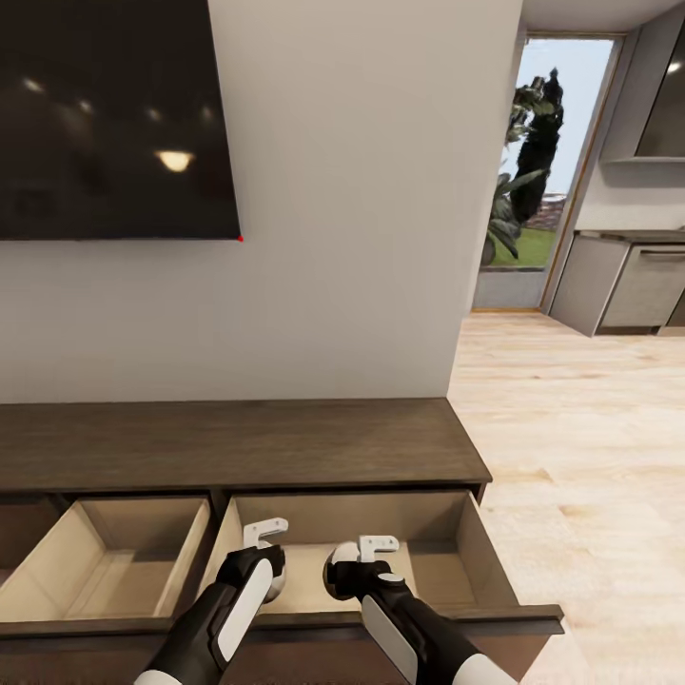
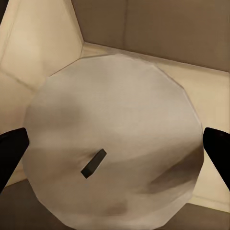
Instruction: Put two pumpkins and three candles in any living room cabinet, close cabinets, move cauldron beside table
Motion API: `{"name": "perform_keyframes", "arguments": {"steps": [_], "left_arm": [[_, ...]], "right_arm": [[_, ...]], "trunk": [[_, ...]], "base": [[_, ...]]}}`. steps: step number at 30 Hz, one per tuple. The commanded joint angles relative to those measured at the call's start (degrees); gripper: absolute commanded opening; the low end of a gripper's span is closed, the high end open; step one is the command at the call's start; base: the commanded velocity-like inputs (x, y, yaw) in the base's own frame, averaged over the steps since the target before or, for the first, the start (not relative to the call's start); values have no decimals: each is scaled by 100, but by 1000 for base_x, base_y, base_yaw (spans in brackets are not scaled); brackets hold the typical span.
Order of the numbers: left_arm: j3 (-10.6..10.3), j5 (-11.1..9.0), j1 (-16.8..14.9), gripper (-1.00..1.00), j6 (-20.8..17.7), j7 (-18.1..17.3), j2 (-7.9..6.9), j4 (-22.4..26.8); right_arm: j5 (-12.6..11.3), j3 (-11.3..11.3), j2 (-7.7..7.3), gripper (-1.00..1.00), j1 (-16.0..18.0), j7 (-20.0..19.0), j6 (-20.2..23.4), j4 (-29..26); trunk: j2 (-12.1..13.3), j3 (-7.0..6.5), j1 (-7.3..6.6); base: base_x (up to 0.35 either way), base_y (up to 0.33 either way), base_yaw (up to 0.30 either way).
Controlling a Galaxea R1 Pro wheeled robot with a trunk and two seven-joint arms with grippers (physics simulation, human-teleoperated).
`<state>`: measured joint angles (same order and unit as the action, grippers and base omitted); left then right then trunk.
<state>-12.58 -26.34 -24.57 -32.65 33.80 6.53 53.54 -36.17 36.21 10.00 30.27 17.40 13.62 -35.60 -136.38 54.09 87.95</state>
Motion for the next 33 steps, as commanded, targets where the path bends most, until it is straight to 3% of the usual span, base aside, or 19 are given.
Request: {"name": "perform_keyframes", "arguments": {"steps": [1, 8, 33], "left_arm": [[-16, -55, -4, -100, -4, 57, -3, 7], [-16, -54, -4, -100, -4, 57, -3, 7], [-16, -56, -4, -100, -13, 57, -3, 7]], "right_arm": [[-22, 17, 0, -100, 6, 44, 17, -8], [-22, 17, 0, -100, 6, 44, 12, -8], [-22, 17, 0, -100, 6, 44, 9, -8]], "trunk": [[-44, 24, 21], [-325, 150, 175], [-325, 150, 175]], "base": [[0, 0, 0], [0, 0, 0], [19, 10, 0]]}}
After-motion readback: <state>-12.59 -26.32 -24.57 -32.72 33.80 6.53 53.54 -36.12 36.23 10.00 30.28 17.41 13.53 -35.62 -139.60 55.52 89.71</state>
